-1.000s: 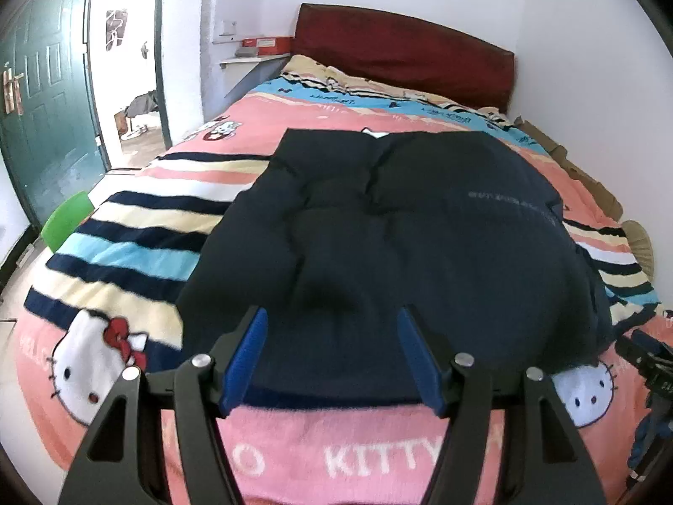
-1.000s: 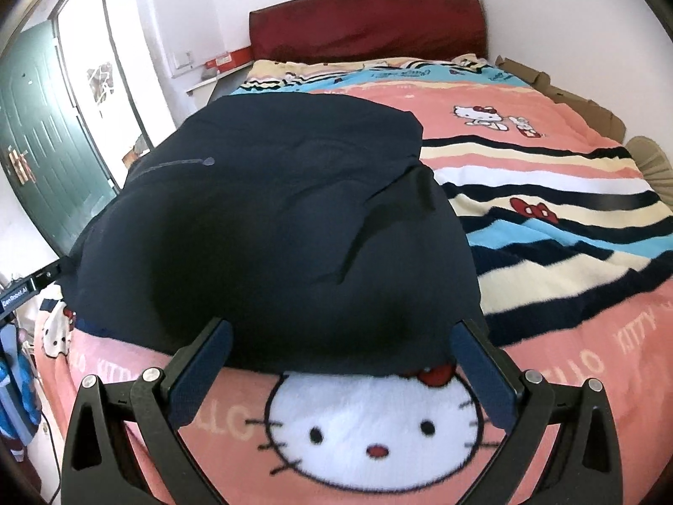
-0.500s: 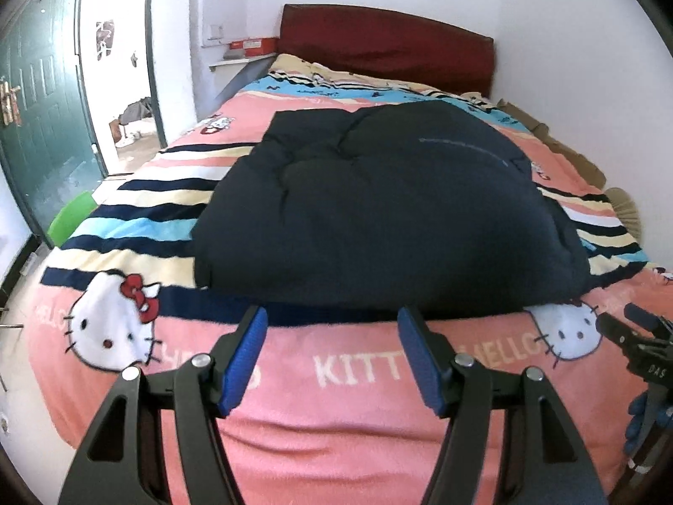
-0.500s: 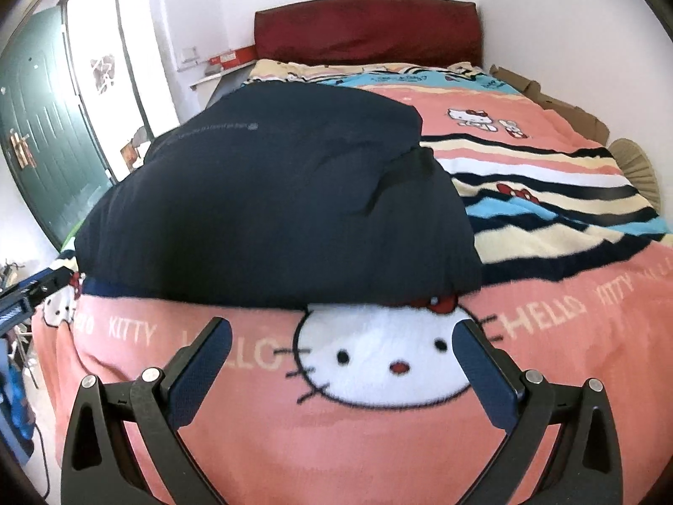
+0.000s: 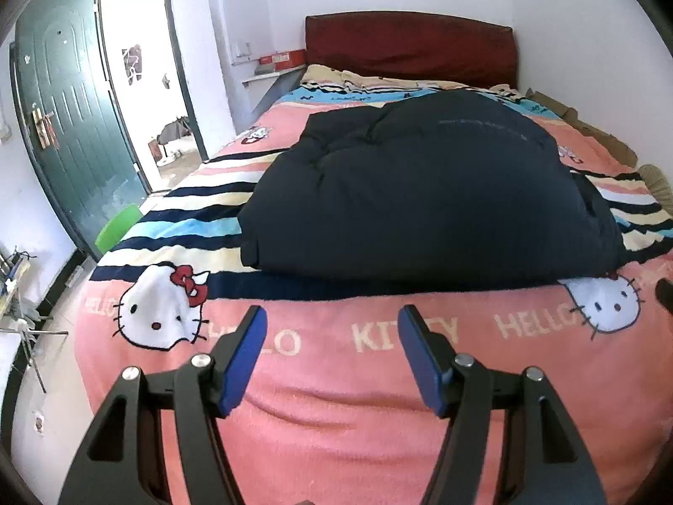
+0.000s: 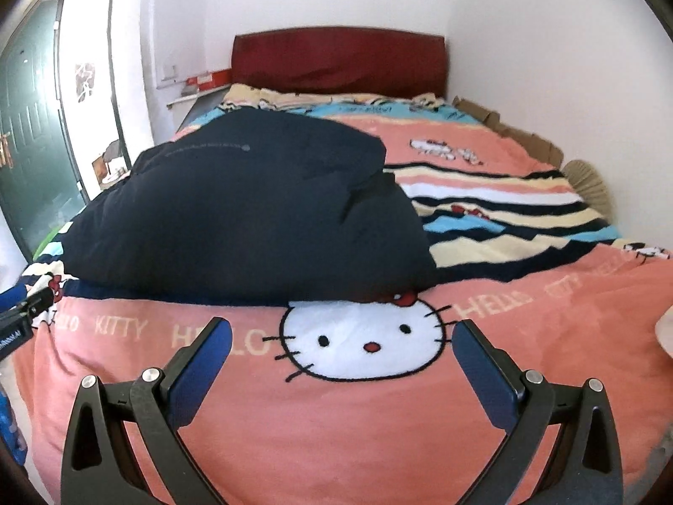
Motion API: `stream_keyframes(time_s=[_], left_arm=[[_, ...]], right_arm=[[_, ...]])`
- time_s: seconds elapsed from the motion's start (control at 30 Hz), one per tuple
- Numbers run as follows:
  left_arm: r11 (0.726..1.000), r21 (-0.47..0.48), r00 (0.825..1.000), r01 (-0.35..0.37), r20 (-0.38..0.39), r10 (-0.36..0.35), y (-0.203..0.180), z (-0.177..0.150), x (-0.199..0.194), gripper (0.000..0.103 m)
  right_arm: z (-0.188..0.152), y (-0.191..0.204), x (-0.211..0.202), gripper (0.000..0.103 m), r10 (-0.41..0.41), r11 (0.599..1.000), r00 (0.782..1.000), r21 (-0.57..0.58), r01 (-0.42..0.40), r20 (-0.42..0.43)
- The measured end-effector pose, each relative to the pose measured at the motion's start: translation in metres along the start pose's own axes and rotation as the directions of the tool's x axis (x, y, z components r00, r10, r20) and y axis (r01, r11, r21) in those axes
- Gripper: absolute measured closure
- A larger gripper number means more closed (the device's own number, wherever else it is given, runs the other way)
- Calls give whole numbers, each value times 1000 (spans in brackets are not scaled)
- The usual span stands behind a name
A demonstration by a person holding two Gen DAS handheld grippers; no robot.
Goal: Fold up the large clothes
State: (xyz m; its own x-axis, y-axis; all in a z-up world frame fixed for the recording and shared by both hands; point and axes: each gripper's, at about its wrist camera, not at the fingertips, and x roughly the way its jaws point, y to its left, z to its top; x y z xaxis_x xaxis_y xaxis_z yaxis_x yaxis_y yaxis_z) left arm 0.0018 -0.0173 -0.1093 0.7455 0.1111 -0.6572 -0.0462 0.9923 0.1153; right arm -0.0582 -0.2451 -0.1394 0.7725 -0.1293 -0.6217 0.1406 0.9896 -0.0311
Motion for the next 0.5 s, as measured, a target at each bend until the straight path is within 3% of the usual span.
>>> stream_keyframes(time_s=[0.13,0.5], left_arm=[[1000,21,1000,9,6,-9,-8,-7,-3,40],[998,11,998,60,34,-60,-10,-14,-16,40]], right_arm=[[-3,2,-10,1,-19,1000,999,-20,20,32],[-12,2,-11,1,12,1000,1000,-12,-12,15]])
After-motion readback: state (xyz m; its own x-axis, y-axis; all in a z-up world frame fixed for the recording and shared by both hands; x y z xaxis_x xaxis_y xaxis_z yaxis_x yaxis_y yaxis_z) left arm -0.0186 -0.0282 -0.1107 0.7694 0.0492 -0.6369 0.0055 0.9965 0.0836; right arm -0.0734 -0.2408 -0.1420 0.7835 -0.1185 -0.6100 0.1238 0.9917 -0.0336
